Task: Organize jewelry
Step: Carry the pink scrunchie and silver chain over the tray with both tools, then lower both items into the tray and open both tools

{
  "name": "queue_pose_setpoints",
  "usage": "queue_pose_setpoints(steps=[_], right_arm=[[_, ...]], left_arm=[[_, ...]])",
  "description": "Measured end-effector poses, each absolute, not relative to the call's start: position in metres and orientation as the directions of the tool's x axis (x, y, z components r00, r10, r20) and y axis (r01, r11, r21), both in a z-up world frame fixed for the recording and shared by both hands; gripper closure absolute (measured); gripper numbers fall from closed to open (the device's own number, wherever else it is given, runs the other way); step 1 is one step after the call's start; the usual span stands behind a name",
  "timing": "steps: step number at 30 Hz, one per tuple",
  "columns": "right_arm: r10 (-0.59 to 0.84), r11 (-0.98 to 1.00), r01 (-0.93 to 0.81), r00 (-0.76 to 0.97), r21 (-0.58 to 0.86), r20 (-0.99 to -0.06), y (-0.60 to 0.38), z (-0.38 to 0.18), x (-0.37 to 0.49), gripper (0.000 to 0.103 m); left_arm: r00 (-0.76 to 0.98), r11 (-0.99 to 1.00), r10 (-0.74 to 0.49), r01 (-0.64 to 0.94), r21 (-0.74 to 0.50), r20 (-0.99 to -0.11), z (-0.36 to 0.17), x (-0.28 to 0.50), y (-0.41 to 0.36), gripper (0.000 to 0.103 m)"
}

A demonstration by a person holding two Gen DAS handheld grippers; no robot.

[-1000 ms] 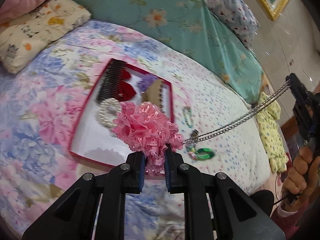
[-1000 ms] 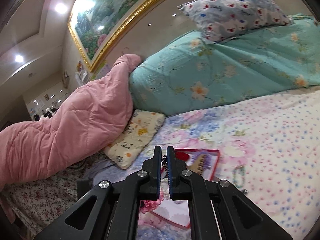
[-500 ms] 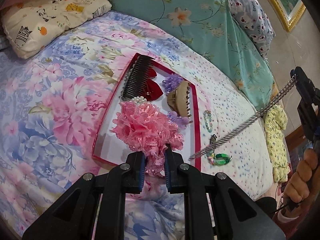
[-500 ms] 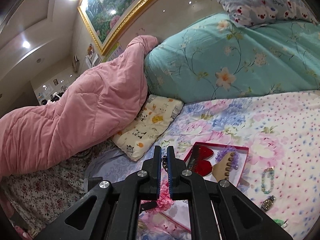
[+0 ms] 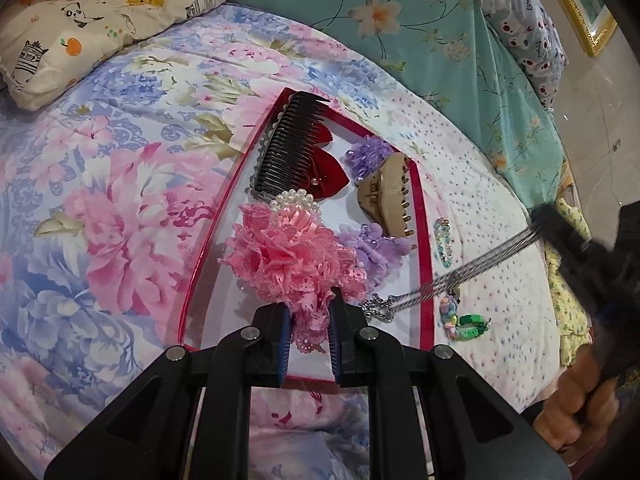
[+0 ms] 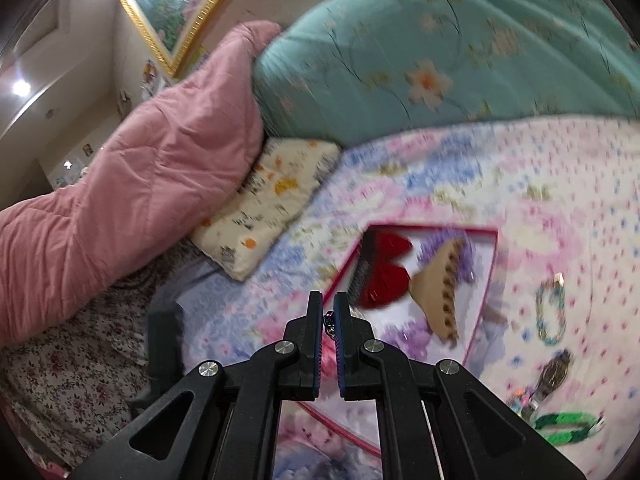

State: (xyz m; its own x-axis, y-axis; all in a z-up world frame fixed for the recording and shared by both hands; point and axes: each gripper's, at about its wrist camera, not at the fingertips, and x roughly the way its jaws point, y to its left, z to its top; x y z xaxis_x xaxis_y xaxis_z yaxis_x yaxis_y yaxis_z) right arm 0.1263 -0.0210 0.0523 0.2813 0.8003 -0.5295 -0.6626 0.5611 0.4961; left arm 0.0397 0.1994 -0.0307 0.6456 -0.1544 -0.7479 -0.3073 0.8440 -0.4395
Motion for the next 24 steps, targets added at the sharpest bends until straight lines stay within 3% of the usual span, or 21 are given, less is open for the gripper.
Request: queue_pose_setpoints(steps=[19, 24], right_arm=[[0.694, 0.643, -0.581, 0.168, 0.499, -0.700, 0.002, -0.054, 0.140, 0.098], [0.667, 0.659, -0.582, 0.159, 0.476, -0.728, 0.007, -0.066, 0.140, 0.097]], left_arm=[[0.593, 0.820, -0.182, -0.349, -0.454, -0.784, -0.064, 0.049, 0.208, 0.087], [0.592, 0.828, -0.167, -0.350, -0.438, -0.789, -0.062, 0.049, 0.207, 0.078]])
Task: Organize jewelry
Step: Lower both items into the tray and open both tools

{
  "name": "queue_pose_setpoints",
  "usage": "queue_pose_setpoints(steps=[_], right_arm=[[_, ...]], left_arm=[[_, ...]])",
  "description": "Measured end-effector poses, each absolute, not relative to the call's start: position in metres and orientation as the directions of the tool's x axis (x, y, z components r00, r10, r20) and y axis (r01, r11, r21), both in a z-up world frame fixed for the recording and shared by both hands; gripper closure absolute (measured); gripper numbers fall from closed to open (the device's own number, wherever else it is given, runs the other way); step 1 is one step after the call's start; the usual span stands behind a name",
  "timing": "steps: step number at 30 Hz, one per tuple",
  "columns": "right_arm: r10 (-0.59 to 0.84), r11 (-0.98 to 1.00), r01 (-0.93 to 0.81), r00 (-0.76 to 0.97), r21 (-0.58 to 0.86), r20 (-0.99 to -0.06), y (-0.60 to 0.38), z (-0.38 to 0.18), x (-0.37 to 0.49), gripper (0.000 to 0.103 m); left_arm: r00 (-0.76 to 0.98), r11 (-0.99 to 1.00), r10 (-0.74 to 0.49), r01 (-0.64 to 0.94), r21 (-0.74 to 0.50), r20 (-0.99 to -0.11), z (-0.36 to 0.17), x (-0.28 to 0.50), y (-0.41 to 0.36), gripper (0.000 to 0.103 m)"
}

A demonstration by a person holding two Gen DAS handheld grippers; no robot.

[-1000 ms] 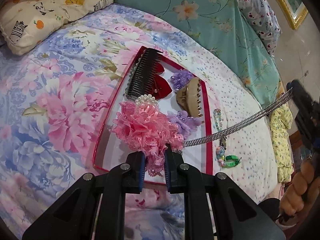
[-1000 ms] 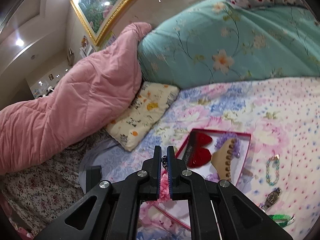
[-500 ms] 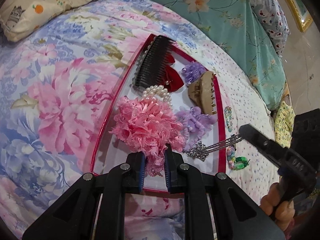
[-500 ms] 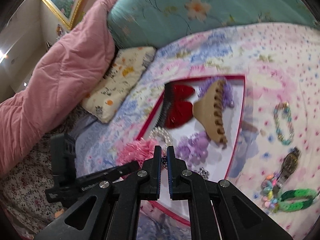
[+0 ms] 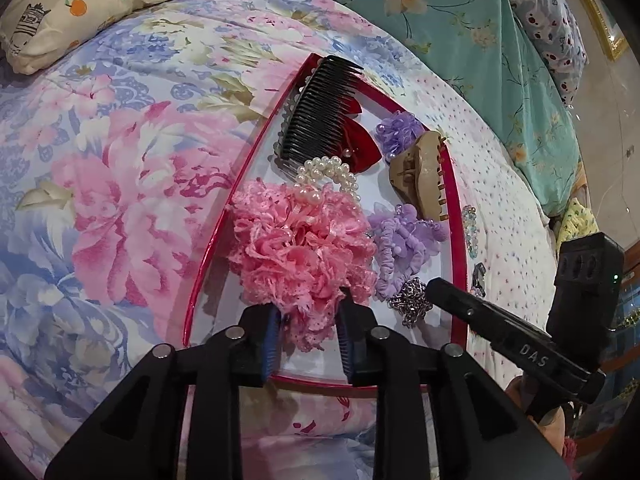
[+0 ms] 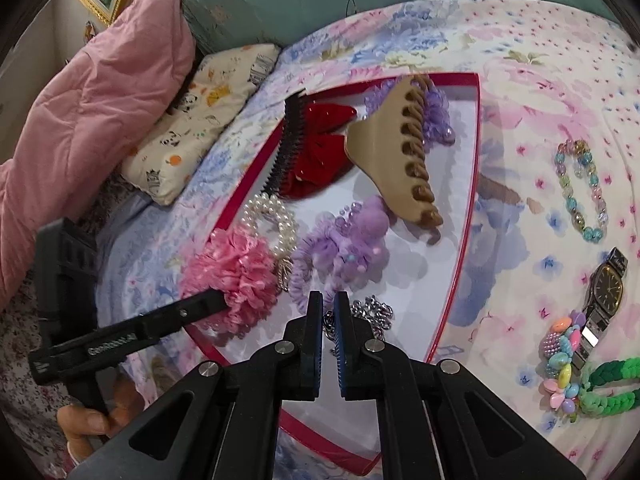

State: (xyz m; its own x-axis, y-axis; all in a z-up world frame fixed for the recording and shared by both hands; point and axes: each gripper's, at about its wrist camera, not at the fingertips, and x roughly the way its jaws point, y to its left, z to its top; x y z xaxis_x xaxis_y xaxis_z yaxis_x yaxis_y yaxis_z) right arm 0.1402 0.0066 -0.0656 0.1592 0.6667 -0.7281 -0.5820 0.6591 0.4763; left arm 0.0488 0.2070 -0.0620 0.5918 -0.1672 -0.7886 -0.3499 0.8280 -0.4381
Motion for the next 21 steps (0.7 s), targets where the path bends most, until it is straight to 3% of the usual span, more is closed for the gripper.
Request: queue_pose_setpoints(steps=[6, 11, 16, 18, 19, 21], right_arm=[[0.655, 0.663, -0.586, 0.154, 0.465, -0.740, 0.009, -0.071, 0.139, 0.095], [0.643, 0.670, -0.588, 0.156, 0.453, -0.750, 0.009, -0.073, 0.139, 0.093], [0.645, 0.671, -0.582, 0.152, 0.459, -0.749, 0.008, -0.072, 0.140, 0.093], [0.650, 0.669, -0.582, 0.156, 0.463, -0.744, 0.006, -0.069, 0.139, 0.092], [0.654, 0.667, -0.581, 0.156, 0.466, -0.740, 0.006, -0.067, 0.139, 0.091], [0.664, 0.664, -0.577, 0.163, 0.476, -0.729, 0.002, -0.060, 0.140, 0.078]], left_arm=[[0.588, 0.828, -0.169, -0.351, -0.438, -0.791, -0.063, 0.049, 0.206, 0.077], [0.586, 0.833, -0.152, -0.357, -0.422, -0.796, -0.061, 0.049, 0.206, 0.062], [0.582, 0.835, -0.152, -0.356, -0.419, -0.798, -0.060, 0.048, 0.204, 0.061], [0.581, 0.835, -0.153, -0.356, -0.419, -0.800, -0.059, 0.047, 0.202, 0.052], [0.584, 0.837, -0.151, -0.354, -0.417, -0.797, -0.057, 0.046, 0.201, 0.050], [0.589, 0.842, -0.140, -0.352, -0.409, -0.796, -0.053, 0.043, 0.199, 0.048]])
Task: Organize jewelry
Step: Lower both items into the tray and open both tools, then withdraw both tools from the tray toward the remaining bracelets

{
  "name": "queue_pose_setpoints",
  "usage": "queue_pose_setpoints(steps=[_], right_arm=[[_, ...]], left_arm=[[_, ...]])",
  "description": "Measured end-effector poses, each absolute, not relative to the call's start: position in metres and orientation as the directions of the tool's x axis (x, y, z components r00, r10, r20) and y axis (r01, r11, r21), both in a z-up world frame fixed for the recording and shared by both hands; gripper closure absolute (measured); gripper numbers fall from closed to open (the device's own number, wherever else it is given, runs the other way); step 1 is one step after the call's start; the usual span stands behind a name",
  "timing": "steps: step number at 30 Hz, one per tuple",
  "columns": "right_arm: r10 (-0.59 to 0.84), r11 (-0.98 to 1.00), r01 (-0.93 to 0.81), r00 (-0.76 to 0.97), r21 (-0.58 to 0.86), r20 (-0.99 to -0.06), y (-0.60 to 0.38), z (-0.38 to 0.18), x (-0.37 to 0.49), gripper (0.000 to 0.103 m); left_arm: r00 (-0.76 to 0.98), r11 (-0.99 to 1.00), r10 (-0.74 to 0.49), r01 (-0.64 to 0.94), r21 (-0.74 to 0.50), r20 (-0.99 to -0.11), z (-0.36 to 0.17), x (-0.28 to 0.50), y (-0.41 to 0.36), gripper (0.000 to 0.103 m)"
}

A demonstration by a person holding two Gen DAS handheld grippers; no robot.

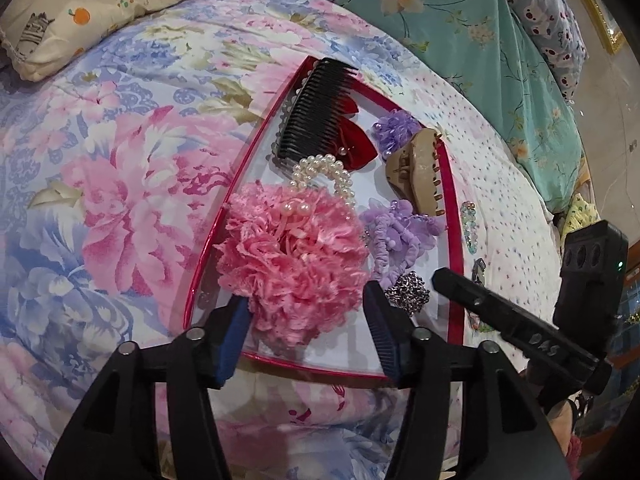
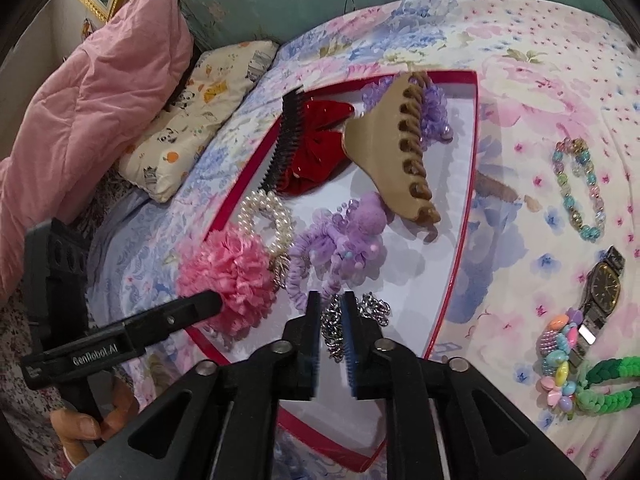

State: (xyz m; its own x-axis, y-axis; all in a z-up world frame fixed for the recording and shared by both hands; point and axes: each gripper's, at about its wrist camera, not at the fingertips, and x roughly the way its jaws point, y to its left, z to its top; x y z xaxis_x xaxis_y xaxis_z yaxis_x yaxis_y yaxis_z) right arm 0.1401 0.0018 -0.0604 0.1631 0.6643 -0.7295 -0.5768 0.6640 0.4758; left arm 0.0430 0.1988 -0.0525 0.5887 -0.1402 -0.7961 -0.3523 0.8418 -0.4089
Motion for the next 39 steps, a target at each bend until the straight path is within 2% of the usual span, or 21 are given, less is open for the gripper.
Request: queue_pose_setpoints(steps=[2, 6, 7, 9, 10, 26, 37, 39], right_arm=[[0.677, 0.659, -0.572, 0.170, 0.489, -0.716, -0.003, -0.054, 0.140, 0.071], [0.697, 0.655, -0.564, 0.193, 0.503, -0.691, -0.019, -0.039, 0.139, 0.070], [0.699, 0.654, -0.563, 0.197, 0.505, -0.687, -0.022, -0.037, 0.138, 0.069], [0.703, 0.659, -0.558, 0.218, 0.504, -0.677, -0.037, -0.030, 0.135, 0.065], [0.702, 0.662, -0.554, 0.224, 0.504, -0.676, -0.041, -0.029, 0.135, 0.065], [0.633, 0.766, -0.406, 0.347, 0.498, -0.692, -0.175, -0.030, 0.114, 0.060], [0.600, 0.798, -0.334, 0.366, 0.501, -0.711, -0.217, -0.048, 0.105, 0.059], [0.594, 0.803, -0.327, 0.373, 0.498, -0.713, -0.221, -0.050, 0.107, 0.056]], left_arm=[[0.591, 0.846, -0.133, -0.350, -0.401, -0.796, -0.049, 0.041, 0.196, 0.048], [0.592, 0.853, -0.124, -0.346, -0.391, -0.796, -0.042, 0.036, 0.192, 0.047], [0.593, 0.854, -0.118, -0.348, -0.386, -0.797, -0.041, 0.034, 0.191, 0.045], [0.595, 0.857, -0.097, -0.358, -0.371, -0.798, -0.037, 0.030, 0.189, 0.031], [0.598, 0.859, -0.087, -0.360, -0.364, -0.797, -0.036, 0.029, 0.188, 0.030], [0.620, 0.890, -0.114, -0.283, -0.357, -0.776, -0.008, 0.021, 0.142, 0.030], [0.592, 0.924, -0.182, -0.171, -0.343, -0.785, -0.002, 0.033, 0.082, 0.030], [0.585, 0.926, -0.193, -0.156, -0.343, -0.788, -0.003, 0.036, 0.074, 0.030]])
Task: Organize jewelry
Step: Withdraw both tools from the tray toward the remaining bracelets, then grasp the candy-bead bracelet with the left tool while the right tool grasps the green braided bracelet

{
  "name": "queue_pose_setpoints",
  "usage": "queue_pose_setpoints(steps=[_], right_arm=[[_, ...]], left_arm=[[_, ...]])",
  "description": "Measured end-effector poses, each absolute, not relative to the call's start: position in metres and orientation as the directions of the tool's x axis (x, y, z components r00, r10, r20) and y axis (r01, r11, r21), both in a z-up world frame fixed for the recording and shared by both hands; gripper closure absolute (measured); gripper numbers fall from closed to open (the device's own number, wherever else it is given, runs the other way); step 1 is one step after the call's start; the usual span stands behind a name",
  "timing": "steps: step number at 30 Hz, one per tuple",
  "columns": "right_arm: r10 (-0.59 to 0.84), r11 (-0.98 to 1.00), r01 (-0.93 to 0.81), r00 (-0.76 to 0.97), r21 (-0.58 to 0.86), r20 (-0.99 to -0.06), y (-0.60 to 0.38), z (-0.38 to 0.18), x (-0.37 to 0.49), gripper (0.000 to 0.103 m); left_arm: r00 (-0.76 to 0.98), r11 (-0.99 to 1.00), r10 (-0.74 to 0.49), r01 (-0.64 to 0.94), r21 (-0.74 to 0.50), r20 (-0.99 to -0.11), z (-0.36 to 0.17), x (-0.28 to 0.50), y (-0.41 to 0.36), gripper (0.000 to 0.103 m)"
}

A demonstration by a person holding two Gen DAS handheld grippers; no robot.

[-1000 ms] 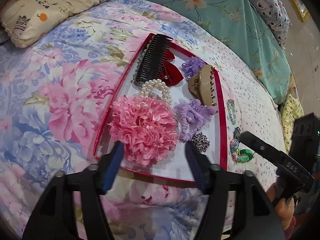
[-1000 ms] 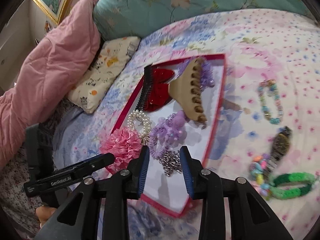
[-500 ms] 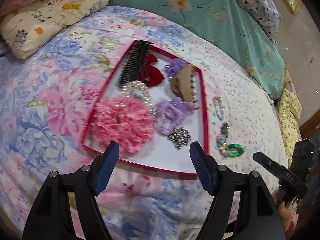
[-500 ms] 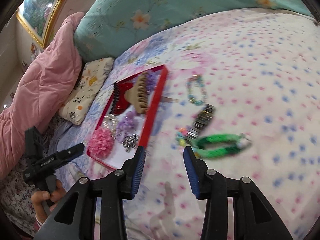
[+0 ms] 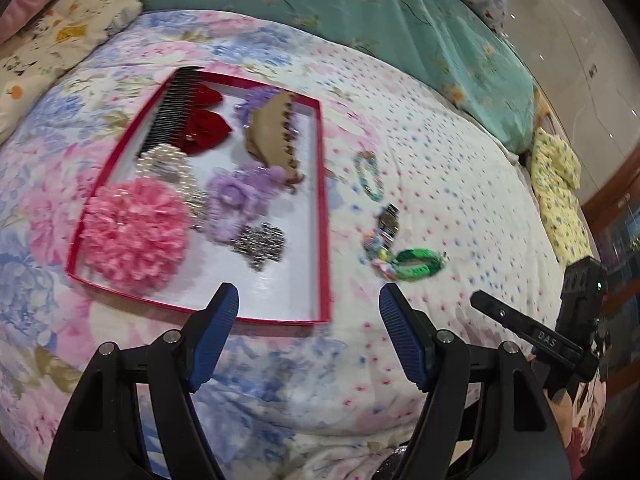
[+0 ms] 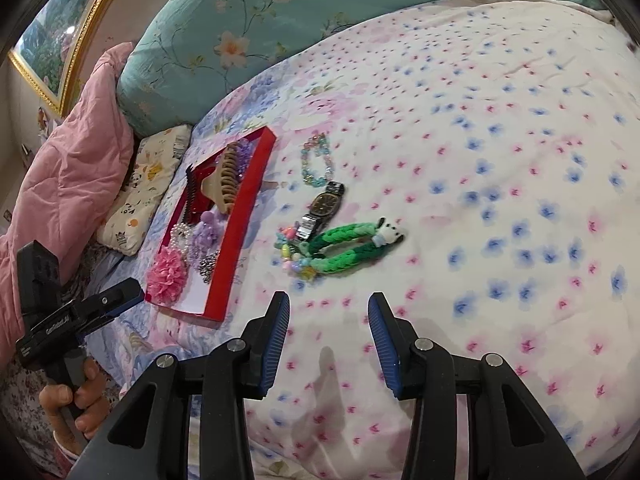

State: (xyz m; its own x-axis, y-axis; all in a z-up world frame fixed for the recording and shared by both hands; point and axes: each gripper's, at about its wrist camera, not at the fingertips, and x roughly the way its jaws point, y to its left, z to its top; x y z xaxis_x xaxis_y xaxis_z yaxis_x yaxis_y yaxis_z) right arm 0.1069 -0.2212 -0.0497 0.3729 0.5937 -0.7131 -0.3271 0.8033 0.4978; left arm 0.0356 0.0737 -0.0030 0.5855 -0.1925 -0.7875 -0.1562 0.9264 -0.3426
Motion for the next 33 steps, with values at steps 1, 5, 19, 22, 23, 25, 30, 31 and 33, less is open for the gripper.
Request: queue_pose_setpoints(steps=[1, 5, 19, 22, 23, 25, 30, 31, 33], right_arm=[[0.593, 0.804, -0.324, 0.375, 0.499, -0.712, -0.223, -0.050, 0.108, 0.055], [0.578, 0.815, -0.330, 0.392, 0.477, -0.716, -0.225, -0.049, 0.114, 0.054], [0.464, 0.827, -0.507, 0.374, 0.242, -0.803, -0.187, -0.056, 0.154, 0.035], [0.443, 0.808, -0.560, 0.368, 0.185, -0.817, -0.171, -0.061, 0.162, 0.035], [0.435, 0.800, -0.576, 0.364, 0.168, -0.823, -0.166, -0.063, 0.163, 0.035], [0.411, 0.789, -0.601, 0.356, 0.131, -0.839, -0.156, -0.069, 0.166, 0.035], [0.333, 0.809, -0.584, 0.366, 0.064, -0.869, -0.155, -0.079, 0.166, 0.081], [0.363, 0.813, -0.570, 0.346, 0.114, -0.865, -0.162, -0.079, 0.168, 0.081], [0.405, 0.822, -0.537, 0.320, 0.188, -0.856, -0.178, -0.075, 0.168, 0.081]], left_arm=[[0.582, 0.929, -0.195, -0.149, -0.339, -0.790, -0.004, 0.037, 0.069, 0.030], [0.568, 0.935, -0.201, -0.131, -0.329, -0.798, -0.007, 0.043, 0.058, 0.030], [0.512, 0.952, -0.226, -0.067, -0.300, -0.829, -0.019, 0.071, 0.031, 0.030], [0.504, 0.953, -0.231, -0.056, -0.298, -0.833, -0.020, 0.077, 0.027, 0.030], [0.502, 0.953, -0.233, -0.052, -0.298, -0.833, -0.021, 0.078, 0.025, 0.030], [0.497, 0.955, -0.237, -0.042, -0.295, -0.835, -0.021, 0.083, 0.021, 0.030], [0.482, 0.959, -0.244, -0.011, -0.285, -0.841, -0.025, 0.093, 0.009, 0.030], [0.478, 0.960, -0.243, -0.007, -0.280, -0.844, -0.028, 0.097, 0.005, 0.030], [0.469, 0.962, -0.240, -0.002, -0.273, -0.850, -0.034, 0.104, 0.000, 0.030]])
